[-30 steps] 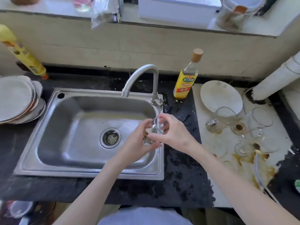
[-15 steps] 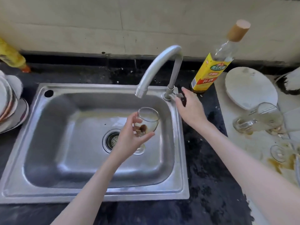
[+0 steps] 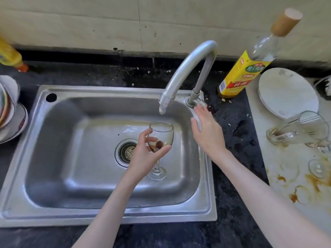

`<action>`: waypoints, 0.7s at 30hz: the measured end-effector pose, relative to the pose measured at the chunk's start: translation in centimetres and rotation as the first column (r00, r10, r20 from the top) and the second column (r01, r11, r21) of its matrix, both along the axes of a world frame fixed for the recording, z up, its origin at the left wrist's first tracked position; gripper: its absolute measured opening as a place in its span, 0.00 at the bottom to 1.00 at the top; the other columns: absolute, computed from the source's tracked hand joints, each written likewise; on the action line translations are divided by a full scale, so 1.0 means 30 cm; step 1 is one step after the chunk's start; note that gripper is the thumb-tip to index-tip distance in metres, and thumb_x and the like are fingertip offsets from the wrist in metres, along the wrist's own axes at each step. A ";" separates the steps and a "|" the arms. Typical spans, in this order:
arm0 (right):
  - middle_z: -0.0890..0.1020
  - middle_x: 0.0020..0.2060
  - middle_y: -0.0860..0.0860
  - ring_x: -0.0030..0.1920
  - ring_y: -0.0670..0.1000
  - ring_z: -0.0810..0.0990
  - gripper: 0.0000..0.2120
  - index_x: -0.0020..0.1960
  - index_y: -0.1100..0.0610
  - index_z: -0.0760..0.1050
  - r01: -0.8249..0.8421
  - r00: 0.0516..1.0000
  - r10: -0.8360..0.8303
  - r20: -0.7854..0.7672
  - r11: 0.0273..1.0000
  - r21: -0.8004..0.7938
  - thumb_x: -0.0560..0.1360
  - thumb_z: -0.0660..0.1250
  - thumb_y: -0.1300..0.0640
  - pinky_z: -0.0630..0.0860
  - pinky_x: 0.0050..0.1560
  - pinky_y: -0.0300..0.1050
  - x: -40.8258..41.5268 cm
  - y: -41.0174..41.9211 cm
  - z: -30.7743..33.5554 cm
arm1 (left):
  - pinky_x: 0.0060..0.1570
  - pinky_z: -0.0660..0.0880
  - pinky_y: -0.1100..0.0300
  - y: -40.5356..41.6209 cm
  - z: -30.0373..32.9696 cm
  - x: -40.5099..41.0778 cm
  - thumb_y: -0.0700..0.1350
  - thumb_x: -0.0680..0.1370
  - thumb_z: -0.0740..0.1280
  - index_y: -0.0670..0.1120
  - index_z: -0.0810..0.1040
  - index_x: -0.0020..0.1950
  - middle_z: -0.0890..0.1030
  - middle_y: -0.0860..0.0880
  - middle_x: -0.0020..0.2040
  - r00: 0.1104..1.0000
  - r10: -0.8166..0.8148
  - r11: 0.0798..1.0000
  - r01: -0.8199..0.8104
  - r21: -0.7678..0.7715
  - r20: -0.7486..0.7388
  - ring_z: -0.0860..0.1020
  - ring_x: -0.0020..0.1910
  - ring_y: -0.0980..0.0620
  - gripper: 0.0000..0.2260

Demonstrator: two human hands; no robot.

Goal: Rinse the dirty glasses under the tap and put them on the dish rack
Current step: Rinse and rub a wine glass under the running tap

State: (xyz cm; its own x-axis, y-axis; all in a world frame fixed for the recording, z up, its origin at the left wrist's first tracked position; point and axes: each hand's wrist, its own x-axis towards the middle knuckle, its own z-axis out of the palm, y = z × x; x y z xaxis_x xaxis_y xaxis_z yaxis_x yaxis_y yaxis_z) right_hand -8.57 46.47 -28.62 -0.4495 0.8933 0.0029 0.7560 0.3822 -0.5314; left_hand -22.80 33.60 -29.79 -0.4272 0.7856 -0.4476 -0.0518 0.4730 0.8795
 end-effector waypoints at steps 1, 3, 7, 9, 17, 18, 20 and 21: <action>0.66 0.72 0.56 0.74 0.53 0.59 0.21 0.71 0.61 0.65 -0.025 0.998 0.024 0.050 0.999 0.027 0.80 0.58 0.58 0.54 0.72 0.43 -0.001 -0.007 -0.019 | 0.56 0.75 0.47 0.000 0.001 -0.003 0.57 0.60 0.76 0.56 0.66 0.62 0.76 0.55 0.49 1.000 0.002 1.000 -0.002 0.002 0.002 0.80 0.50 0.49 0.35; 0.65 0.72 0.59 0.74 0.56 0.59 0.21 0.71 0.64 0.64 -0.060 0.991 0.051 0.124 0.996 0.067 0.80 0.59 0.60 0.51 0.73 0.44 -0.006 -0.020 -0.047 | 0.55 0.75 0.45 0.004 0.001 -0.009 0.54 0.62 0.77 0.55 0.65 0.63 0.76 0.58 0.46 1.000 0.008 1.000 -0.008 -0.006 0.010 0.80 0.49 0.49 0.34; 0.66 0.71 0.61 0.74 0.59 0.60 0.22 0.71 0.66 0.64 -0.084 0.976 0.061 0.208 0.991 0.101 0.79 0.60 0.61 0.50 0.73 0.45 -0.015 -0.028 -0.063 | 0.58 0.74 0.47 0.004 0.007 -0.020 0.52 0.65 0.77 0.55 0.65 0.63 0.78 0.58 0.47 1.000 -0.014 0.999 0.014 -0.032 -0.014 0.80 0.49 0.51 0.32; 0.64 0.72 0.60 0.75 0.58 0.59 0.23 0.72 0.65 0.62 -0.096 0.970 0.071 0.233 0.991 0.096 0.79 0.59 0.61 0.49 0.74 0.45 -0.016 -0.028 -0.064 | 0.57 0.74 0.47 0.001 0.010 -0.022 0.54 0.64 0.77 0.54 0.66 0.64 0.79 0.58 0.48 1.000 -0.018 0.999 0.018 -0.040 -0.011 0.80 0.49 0.52 0.33; 0.57 0.75 0.58 0.76 0.55 0.51 0.25 0.75 0.63 0.55 -0.098 0.967 0.086 0.240 0.994 0.039 0.80 0.57 0.58 0.46 0.75 0.45 -0.018 -0.037 -0.055 | 0.57 0.75 0.48 -0.015 0.007 -0.021 0.55 0.64 0.76 0.51 0.67 0.64 0.81 0.57 0.47 1.000 -0.029 0.995 0.027 -0.096 -0.014 0.81 0.48 0.53 0.33; 0.55 0.76 0.58 0.77 0.55 0.50 0.26 0.75 0.63 0.54 -0.100 0.965 0.090 0.248 0.994 0.030 0.80 0.57 0.58 0.44 0.75 0.44 -0.020 -0.038 -0.050 | 0.56 0.75 0.47 -0.018 0.005 -0.022 0.59 0.61 0.76 0.52 0.67 0.64 0.81 0.56 0.49 1.000 -0.026 0.994 0.025 -0.109 -0.006 0.81 0.48 0.52 0.35; 0.53 0.76 0.57 0.77 0.54 0.47 0.26 0.75 0.63 0.53 -0.104 0.964 0.098 0.248 0.995 0.011 0.81 0.56 0.56 0.42 0.74 0.42 -0.024 -0.047 -0.033 | 0.52 0.77 0.46 -0.026 -0.001 -0.023 0.62 0.57 0.74 0.52 0.68 0.64 0.80 0.53 0.51 1.000 -0.024 0.991 0.024 -0.135 0.006 0.81 0.49 0.51 0.38; 0.53 0.76 0.57 0.77 0.54 0.45 0.26 0.75 0.62 0.54 -0.101 0.967 0.098 0.235 0.995 0.002 0.81 0.56 0.55 0.42 0.73 0.41 -0.026 -0.057 -0.023 | 0.50 0.78 0.47 -0.027 0.000 -0.023 0.61 0.58 0.75 0.51 0.68 0.64 0.80 0.52 0.52 1.000 -0.016 0.989 0.019 -0.148 0.025 0.81 0.49 0.51 0.38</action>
